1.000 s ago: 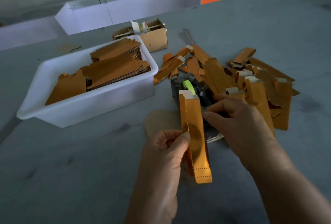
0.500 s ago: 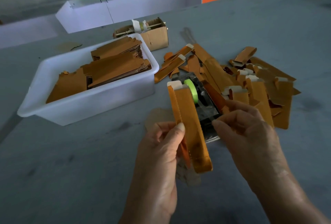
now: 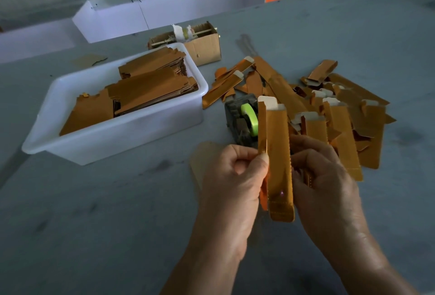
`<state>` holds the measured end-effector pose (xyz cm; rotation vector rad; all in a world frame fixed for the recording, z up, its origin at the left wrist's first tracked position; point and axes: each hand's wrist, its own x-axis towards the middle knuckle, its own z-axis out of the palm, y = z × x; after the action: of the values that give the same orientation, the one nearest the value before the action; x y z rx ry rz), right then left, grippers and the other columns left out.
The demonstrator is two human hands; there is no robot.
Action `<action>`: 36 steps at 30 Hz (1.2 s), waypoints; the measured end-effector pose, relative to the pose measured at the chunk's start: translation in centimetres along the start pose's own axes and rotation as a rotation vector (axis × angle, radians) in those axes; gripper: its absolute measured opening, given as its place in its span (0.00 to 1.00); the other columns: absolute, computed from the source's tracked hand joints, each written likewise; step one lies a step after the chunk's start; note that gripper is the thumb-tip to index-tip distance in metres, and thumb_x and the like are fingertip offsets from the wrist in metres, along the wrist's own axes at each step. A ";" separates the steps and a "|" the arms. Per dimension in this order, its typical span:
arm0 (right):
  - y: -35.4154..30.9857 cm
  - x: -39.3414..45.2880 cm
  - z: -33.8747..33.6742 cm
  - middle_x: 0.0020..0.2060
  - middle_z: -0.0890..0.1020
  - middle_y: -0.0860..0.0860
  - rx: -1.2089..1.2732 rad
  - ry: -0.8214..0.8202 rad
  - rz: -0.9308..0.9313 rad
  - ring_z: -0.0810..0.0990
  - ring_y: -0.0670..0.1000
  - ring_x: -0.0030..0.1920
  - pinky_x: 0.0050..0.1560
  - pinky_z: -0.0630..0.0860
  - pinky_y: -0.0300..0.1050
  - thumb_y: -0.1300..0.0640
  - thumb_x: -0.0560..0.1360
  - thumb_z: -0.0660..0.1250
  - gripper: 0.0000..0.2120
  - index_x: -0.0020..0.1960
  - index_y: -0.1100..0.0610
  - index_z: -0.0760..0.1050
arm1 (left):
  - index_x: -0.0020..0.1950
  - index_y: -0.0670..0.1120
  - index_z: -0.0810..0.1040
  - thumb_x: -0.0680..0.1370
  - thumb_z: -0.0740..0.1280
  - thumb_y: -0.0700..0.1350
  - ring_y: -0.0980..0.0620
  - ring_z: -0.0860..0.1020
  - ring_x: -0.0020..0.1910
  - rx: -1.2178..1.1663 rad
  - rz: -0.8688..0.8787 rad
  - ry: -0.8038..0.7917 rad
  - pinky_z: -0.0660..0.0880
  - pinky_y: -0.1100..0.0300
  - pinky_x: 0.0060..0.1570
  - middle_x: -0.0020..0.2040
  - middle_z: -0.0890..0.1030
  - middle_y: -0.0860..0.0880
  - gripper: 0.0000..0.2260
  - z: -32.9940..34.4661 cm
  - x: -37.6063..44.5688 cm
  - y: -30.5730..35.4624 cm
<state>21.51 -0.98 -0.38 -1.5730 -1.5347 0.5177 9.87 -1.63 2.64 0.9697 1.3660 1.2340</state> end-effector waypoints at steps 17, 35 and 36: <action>-1.7 1.1 -4.5 0.33 0.81 0.44 0.507 -0.436 -0.019 0.77 0.38 0.33 0.31 0.72 0.28 0.52 0.64 0.65 0.08 0.40 0.45 0.81 | 0.40 0.51 0.80 0.66 0.68 0.52 0.45 0.82 0.35 0.188 0.056 -0.009 0.75 0.54 0.33 0.36 0.84 0.48 0.07 -0.3 -1.5 0.6; -2.8 1.1 -3.4 0.39 0.80 0.34 0.091 -0.337 0.003 0.79 0.36 0.38 0.33 0.74 0.33 0.53 0.68 0.71 0.27 0.62 0.42 0.62 | 0.39 0.48 0.79 0.76 0.69 0.40 0.57 0.78 0.28 0.122 0.114 -0.102 0.70 0.68 0.26 0.33 0.83 0.48 0.06 -1.1 -2.0 0.0; -2.9 1.1 -3.4 0.39 0.81 0.37 0.064 -0.329 0.006 0.79 0.35 0.38 0.34 0.73 0.33 0.53 0.68 0.71 0.28 0.64 0.44 0.63 | 0.40 0.49 0.79 0.76 0.69 0.40 0.56 0.78 0.28 0.130 0.124 -0.112 0.71 0.67 0.27 0.33 0.83 0.49 0.06 -1.2 -2.0 -0.1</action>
<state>22.63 -1.27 4.03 -1.4970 -1.7364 0.8550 9.05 -3.80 2.86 1.2127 1.3269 1.1740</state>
